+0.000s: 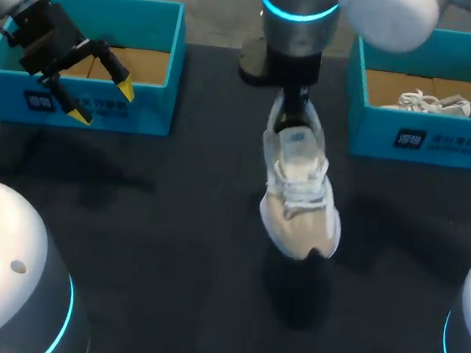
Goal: Take the shoe out of the shoebox, open the shoe tongue, remove and reinsert the insole, then place the shoe into the shoebox
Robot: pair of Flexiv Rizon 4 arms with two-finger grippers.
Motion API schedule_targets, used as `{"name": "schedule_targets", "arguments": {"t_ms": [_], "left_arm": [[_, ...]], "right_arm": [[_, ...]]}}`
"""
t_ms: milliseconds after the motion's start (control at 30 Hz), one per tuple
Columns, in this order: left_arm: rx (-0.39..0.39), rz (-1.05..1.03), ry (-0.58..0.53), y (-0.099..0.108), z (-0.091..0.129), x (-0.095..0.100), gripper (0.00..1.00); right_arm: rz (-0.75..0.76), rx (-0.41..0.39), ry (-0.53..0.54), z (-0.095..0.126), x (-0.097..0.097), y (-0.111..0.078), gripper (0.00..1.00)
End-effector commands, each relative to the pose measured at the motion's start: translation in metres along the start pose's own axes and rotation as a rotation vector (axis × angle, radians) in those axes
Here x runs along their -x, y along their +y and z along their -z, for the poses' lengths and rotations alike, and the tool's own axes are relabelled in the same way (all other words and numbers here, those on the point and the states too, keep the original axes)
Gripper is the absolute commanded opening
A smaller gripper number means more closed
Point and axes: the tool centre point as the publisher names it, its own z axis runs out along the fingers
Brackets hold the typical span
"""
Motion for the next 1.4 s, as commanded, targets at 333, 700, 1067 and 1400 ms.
{"name": "schedule_targets", "arguments": {"t_ms": [333, 700, 1067, 1400], "left_arm": [[0.002, 0.000, 0.003, -0.001, 0.000, 0.000, 1.00], [0.002, 0.000, 0.003, -0.001, 0.000, 0.000, 1.00], [0.002, 0.000, 0.003, -0.001, 0.000, 0.000, 1.00], [0.002, 0.000, 0.003, -0.001, 0.000, 0.000, 1.00]], "right_arm": [[0.032, 0.017, -0.009, 0.018, 0.018, -0.016, 0.00], [0.032, 0.017, -0.009, 0.018, 0.018, -0.016, 0.00], [0.008, 0.010, -0.029, 0.021, 0.037, -0.043, 0.00], [0.058, 0.004, -0.067, 0.027, 0.088, -0.106, 0.00]]}}
